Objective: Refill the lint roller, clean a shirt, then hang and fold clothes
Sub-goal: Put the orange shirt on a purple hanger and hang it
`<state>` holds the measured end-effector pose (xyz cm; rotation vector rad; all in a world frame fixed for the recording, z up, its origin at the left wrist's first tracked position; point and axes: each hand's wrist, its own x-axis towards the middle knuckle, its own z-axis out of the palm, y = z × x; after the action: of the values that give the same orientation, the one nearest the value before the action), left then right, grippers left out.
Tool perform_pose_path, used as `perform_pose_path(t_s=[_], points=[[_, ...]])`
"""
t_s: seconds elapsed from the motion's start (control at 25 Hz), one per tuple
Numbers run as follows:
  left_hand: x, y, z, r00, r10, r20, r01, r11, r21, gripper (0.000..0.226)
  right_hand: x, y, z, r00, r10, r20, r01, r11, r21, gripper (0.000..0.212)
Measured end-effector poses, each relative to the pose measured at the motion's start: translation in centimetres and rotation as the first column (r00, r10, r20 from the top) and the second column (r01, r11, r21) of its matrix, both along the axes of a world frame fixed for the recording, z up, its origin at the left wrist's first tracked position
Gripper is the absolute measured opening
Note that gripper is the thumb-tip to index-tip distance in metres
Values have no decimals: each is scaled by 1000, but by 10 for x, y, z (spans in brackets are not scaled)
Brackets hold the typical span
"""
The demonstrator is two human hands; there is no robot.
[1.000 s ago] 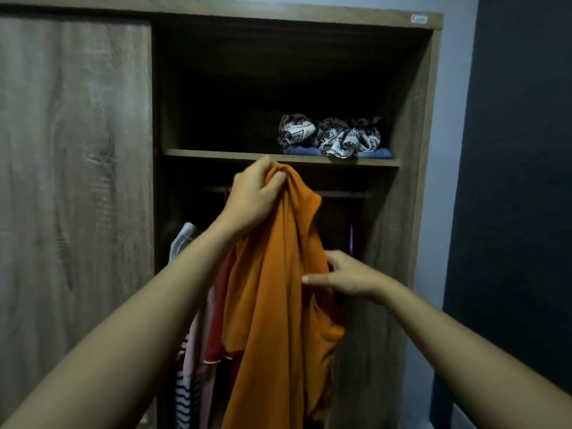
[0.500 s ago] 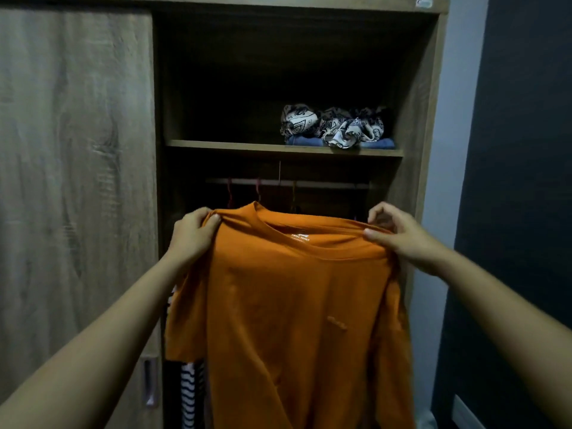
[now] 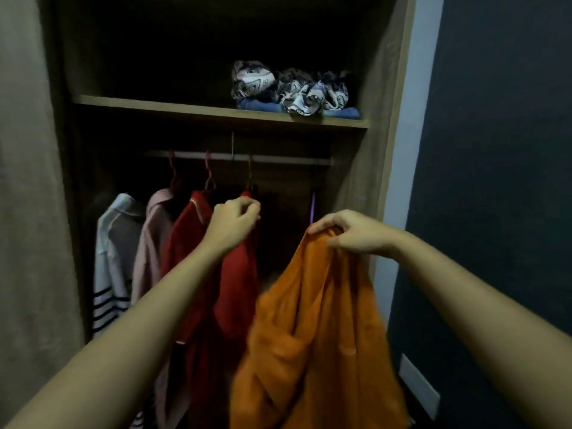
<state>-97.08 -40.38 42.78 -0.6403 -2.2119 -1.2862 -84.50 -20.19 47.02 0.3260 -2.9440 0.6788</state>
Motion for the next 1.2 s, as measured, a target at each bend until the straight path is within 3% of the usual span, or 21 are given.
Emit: perform_pose_path(t_s=[0.16,0.32,0.44,0.52,0.64,0.8,1.08,1.2], points=[[-62,76,-5,982,-126,143,122,992,32,31,-18,2,0,999,-33,20,32,998,62,62],[-121,143,-1,934,-109,341,130,991,-39,57,-35,17,9,994,-110,0,110,993,33,66],[-151,179,1,851,-203,484,164,979,124,68,-42,28,15,985,-172,-18,172,983,62,65],[-167,197,-2,772,-330,543,221,941,257,63,-48,33,14,978,-209,-23,210,975,75,65],[-178,216,-4,748,-446,491,325,892,314,15,-57,40,13,970,-240,-37,243,966,84,65],[-186,215,10,816,-437,379,313,885,345,8,-67,41,13,970,-242,-23,243,966,90,66],[-147,163,4,783,-472,406,348,873,343,19,-68,29,0,978,-206,13,205,978,46,64],[-117,122,-15,871,-298,391,225,949,222,25,-67,19,-16,981,-191,37,188,980,61,64]])
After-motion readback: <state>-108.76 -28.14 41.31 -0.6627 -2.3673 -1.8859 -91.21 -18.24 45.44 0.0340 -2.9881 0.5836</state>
